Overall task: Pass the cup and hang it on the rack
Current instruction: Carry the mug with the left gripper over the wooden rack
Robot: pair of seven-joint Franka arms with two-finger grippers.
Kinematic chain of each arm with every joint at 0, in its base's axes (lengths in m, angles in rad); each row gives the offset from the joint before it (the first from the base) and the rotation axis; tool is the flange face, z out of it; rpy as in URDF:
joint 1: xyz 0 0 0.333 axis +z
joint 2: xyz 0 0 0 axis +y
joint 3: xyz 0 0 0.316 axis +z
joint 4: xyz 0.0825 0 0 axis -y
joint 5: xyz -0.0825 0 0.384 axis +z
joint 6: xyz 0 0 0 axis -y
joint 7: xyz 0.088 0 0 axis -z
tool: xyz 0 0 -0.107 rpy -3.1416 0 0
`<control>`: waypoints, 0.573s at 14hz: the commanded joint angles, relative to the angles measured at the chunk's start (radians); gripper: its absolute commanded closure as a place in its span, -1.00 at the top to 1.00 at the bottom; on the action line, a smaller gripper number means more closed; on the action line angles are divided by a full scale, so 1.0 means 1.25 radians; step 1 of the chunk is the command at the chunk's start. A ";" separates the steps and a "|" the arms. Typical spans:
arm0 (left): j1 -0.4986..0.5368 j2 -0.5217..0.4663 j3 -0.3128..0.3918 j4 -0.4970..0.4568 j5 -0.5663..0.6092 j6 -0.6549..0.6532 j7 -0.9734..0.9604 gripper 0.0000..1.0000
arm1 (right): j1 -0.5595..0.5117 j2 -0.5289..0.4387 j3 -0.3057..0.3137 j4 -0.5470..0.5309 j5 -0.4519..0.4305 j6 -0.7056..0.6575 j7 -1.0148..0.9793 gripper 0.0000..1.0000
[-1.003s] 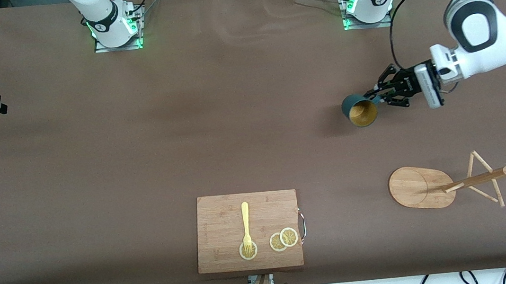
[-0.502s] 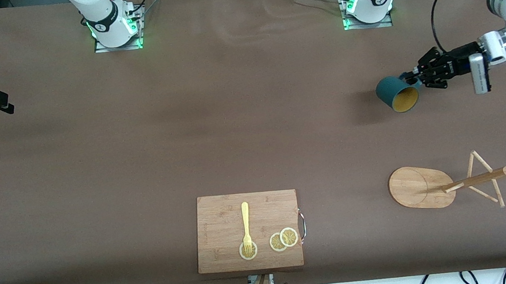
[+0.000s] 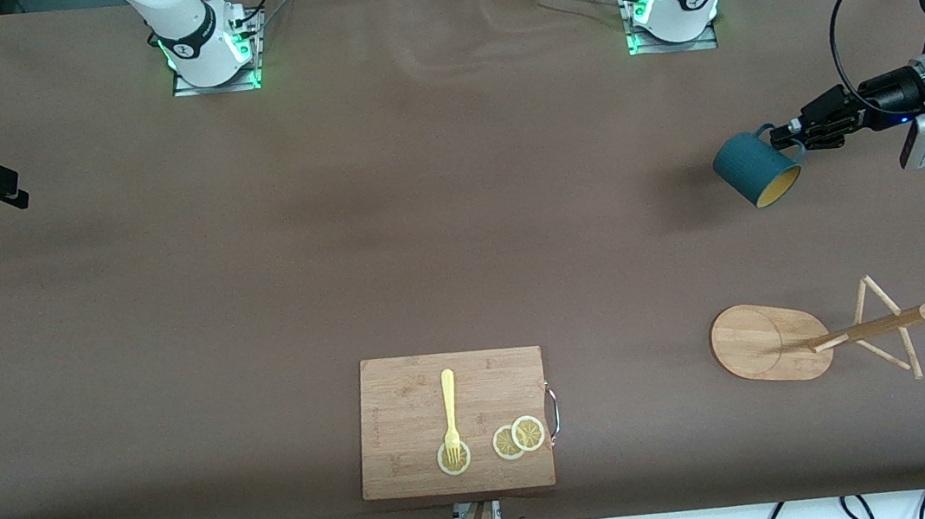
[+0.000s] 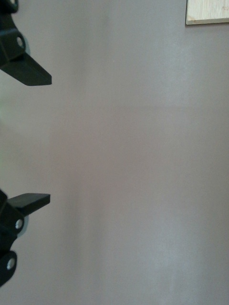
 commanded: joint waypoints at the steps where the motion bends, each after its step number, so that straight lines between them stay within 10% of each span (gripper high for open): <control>1: 0.016 0.053 -0.001 0.075 -0.075 -0.055 -0.147 -1.00 | 0.002 0.006 0.002 0.018 0.008 -0.007 0.007 1.00; 8: 0.058 0.199 -0.002 0.168 -0.249 -0.118 -0.203 -1.00 | 0.000 0.009 0.002 0.018 0.005 0.003 0.004 1.00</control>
